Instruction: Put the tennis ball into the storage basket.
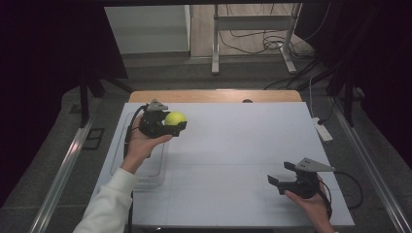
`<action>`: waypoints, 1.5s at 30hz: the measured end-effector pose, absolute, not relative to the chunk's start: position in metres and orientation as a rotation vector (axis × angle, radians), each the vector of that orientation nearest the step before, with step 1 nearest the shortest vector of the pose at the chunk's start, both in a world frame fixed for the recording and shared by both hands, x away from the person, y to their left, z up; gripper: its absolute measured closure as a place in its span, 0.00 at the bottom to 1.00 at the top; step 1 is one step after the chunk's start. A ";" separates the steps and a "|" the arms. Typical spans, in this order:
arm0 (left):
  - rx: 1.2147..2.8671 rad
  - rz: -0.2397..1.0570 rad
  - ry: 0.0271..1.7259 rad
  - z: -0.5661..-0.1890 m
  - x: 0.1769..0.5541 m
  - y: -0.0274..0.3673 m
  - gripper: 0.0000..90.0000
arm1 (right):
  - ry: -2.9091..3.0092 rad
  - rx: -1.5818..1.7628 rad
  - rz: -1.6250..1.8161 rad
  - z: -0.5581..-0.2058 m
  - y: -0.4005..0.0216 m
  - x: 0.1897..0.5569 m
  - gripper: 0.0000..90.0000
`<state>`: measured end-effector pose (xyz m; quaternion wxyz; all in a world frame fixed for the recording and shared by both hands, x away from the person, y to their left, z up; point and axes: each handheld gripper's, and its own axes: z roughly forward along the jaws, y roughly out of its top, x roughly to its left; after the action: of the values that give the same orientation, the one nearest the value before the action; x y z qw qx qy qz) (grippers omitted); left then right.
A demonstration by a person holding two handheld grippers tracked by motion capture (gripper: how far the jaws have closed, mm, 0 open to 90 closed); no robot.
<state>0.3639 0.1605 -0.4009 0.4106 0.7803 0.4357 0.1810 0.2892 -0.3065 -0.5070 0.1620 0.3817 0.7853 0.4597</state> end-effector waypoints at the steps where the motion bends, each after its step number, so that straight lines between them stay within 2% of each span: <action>1: 1.962 0.456 1.097 -0.401 0.364 0.161 0.29 | 2.241 1.090 1.312 -0.507 -0.306 0.289 0.13; 45: 1.886 0.520 1.168 -0.394 0.369 0.192 0.29 | 2.240 1.090 1.312 -0.507 -0.307 0.289 0.13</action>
<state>0.3693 0.1924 -0.3939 0.4184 0.7518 0.4656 0.2073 0.2891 -0.3066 -0.5068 0.1622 0.3819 0.7850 0.4599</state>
